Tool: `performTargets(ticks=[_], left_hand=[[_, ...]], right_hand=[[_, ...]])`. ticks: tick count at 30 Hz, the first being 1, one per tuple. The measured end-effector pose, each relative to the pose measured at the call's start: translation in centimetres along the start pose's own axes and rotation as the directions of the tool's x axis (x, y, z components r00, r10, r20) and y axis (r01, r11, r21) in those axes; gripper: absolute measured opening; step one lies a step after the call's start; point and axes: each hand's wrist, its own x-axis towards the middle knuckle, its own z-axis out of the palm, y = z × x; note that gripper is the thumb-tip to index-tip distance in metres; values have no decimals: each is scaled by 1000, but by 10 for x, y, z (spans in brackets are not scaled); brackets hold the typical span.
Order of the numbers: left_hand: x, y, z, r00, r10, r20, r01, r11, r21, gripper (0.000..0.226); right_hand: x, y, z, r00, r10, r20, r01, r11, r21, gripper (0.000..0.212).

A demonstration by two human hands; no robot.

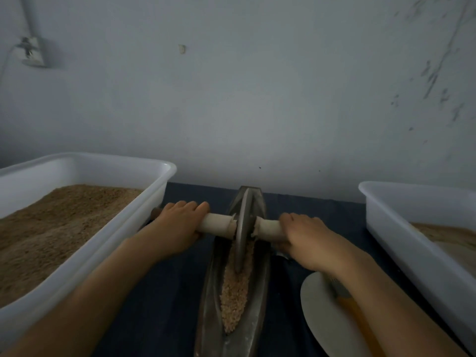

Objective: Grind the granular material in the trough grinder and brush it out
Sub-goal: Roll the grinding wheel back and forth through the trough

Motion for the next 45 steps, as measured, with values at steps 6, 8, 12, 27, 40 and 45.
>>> performTargets(ticks=[6,8,12,27,40,45], left_hand=[[-19,6,-40,900,59,432,-33,997,-69,39],[-23,7,-49,855,77,513,-34,995,-94,36],[-25,5,-51,827,104,552,-35,990,-134,24],[10,4,16,980,-52,-194,57,998,20,33],[-20,4,-40,887,87,454,-40,993,-112,28],[-25,4,-51,828,119,549,-37,987,-158,25]], right_hand=[[-22,-11,-28,950,-57,306,14,990,143,33],[-28,-12,-33,933,-88,349,37,988,149,39],[-30,-12,-37,923,-106,371,50,987,156,23],[15,10,15,982,30,-188,-42,997,-59,17],[-23,-10,-30,947,-79,311,36,989,142,26],[-31,-11,-39,923,-122,366,72,986,147,25]])
